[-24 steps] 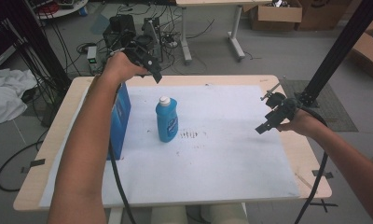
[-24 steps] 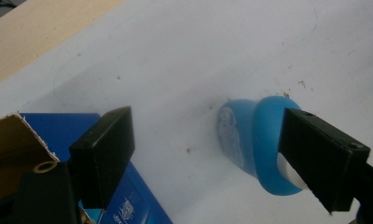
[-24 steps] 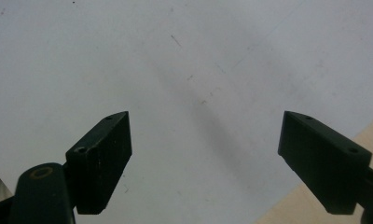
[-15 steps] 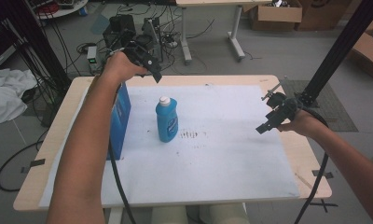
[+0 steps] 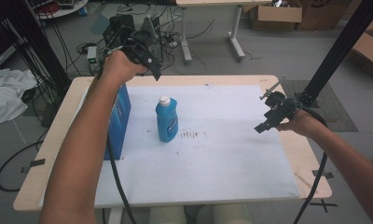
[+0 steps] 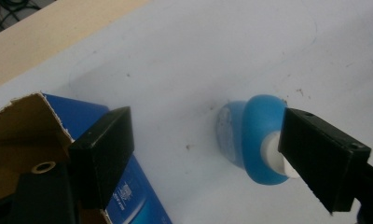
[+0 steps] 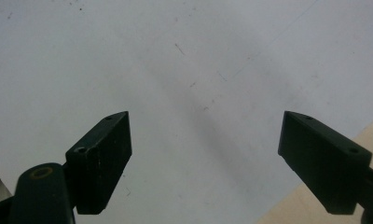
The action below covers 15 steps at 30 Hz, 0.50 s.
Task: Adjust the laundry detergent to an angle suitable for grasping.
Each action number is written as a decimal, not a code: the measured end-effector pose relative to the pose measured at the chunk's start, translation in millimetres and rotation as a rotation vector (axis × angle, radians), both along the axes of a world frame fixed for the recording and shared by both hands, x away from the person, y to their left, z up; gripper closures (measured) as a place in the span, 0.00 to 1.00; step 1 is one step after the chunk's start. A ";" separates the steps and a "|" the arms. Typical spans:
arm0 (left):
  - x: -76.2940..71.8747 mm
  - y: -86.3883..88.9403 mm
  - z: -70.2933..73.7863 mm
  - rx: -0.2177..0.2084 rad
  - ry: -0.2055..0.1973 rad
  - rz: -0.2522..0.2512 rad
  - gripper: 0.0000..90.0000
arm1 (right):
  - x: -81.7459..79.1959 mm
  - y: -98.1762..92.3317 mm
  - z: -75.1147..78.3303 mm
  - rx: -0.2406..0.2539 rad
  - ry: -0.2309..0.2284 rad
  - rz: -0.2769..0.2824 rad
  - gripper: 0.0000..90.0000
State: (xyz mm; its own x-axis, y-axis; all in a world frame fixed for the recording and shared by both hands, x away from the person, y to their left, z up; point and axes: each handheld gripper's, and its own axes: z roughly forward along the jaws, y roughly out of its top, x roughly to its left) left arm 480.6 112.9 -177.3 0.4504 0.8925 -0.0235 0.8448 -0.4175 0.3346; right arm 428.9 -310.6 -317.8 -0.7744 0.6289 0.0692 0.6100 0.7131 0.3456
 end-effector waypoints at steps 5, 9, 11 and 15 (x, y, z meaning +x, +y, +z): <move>-7.0 -5.6 4.5 0.002 -0.005 -0.005 0.20 | -1.8 -2.2 1.6 0.003 -0.006 0.000 0.19; -11.2 -10.7 7.1 0.001 -0.010 -0.006 0.20 | -2.5 -4.2 1.4 0.004 -0.009 -0.001 0.19; -13.8 -13.6 7.6 -0.001 -0.011 0.003 0.21 | -3.3 -4.1 0.9 0.005 -0.007 -0.003 0.19; -16.4 -18.6 7.5 0.001 -0.013 0.014 0.20 | -3.7 -4.4 0.5 0.006 -0.008 0.000 0.19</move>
State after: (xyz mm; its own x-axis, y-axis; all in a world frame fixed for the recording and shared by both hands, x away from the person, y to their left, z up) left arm 464.2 94.2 -169.8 0.4379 0.8989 -0.0171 0.8462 -0.4056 0.3456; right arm 425.2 -315.0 -317.3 -0.7747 0.6288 0.0668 0.6075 0.7108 0.3545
